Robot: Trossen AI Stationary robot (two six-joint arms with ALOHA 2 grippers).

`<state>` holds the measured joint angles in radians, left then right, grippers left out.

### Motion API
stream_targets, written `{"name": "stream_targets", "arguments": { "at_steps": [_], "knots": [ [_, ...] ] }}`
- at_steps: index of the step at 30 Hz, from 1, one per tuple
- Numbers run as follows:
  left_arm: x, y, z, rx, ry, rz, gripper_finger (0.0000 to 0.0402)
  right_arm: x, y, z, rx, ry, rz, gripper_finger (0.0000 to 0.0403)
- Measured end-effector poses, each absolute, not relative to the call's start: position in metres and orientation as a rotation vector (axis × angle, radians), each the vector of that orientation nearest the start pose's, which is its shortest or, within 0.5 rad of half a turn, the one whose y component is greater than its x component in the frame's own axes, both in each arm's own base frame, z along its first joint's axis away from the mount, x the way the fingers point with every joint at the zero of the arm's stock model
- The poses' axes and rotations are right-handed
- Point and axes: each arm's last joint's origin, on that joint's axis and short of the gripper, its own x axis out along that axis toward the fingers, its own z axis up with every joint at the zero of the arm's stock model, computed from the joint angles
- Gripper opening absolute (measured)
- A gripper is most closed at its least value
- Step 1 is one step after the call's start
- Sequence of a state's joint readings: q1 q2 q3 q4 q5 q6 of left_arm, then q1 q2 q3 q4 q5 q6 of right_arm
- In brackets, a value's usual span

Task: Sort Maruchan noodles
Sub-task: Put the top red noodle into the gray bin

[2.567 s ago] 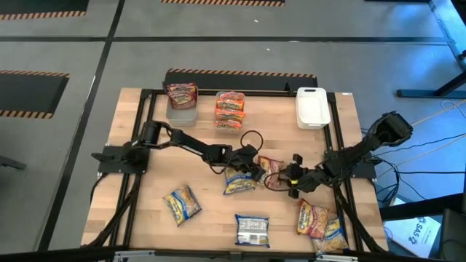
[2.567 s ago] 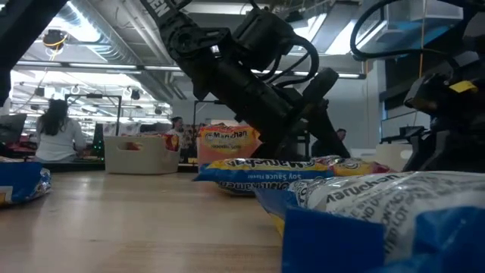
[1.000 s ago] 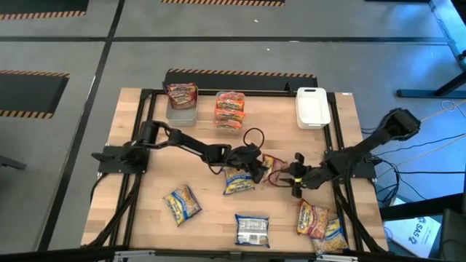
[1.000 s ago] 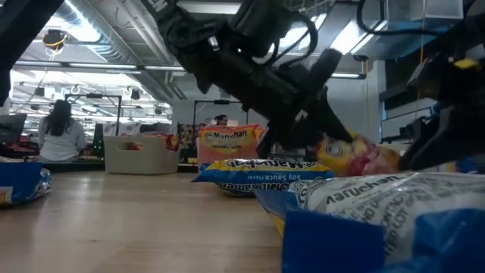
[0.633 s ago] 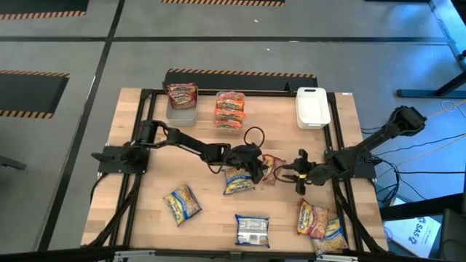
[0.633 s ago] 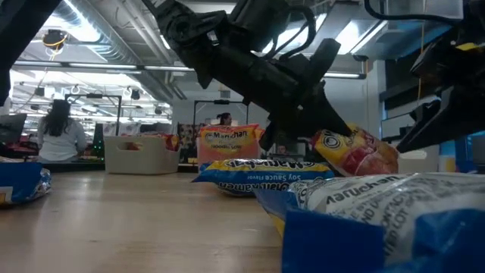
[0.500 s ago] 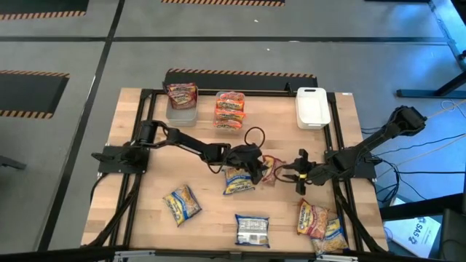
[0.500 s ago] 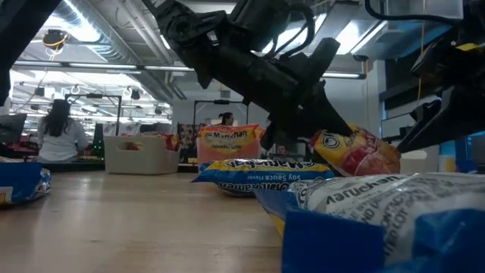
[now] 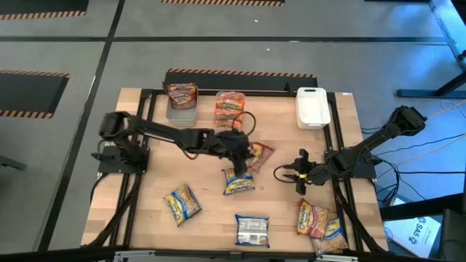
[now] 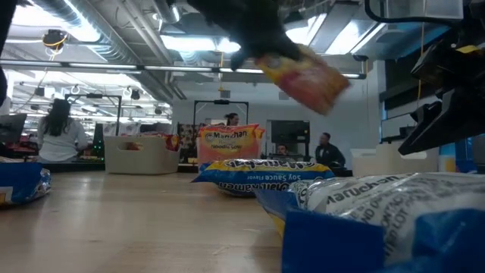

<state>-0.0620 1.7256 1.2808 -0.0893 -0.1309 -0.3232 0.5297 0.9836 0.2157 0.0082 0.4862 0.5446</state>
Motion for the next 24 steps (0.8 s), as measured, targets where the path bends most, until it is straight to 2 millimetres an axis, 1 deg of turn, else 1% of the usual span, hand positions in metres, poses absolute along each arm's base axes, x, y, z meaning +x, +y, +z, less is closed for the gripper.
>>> {"name": "stream_targets", "arguments": {
  "at_steps": [5,7,14,19,21,24],
  "knots": [
    [0.355,-0.017,0.298,-0.184,0.568,0.193,0.0026,0.144,0.069,0.132,0.156,0.647,-0.139,0.0151],
    [0.34,-0.015,0.308,-0.156,0.597,0.221,0.0025,0.144,0.069,0.132,0.154,0.647,-0.14,0.0151],
    [0.28,-0.002,0.339,-0.034,0.718,0.342,0.0028,0.145,0.068,0.133,0.148,0.616,-0.176,0.0151],
    [0.245,0.017,0.35,0.016,0.802,0.41,0.0027,0.146,0.068,0.135,0.15,0.586,-0.196,0.0151],
    [0.233,0.027,0.35,0.067,0.881,0.427,0.0028,0.147,0.068,0.135,0.15,0.577,-0.206,0.0151],
    [0.221,0.041,0.346,0.17,1.008,0.426,0.0029,0.147,0.067,0.136,0.146,0.568,-0.22,0.0151]
  ]
}}
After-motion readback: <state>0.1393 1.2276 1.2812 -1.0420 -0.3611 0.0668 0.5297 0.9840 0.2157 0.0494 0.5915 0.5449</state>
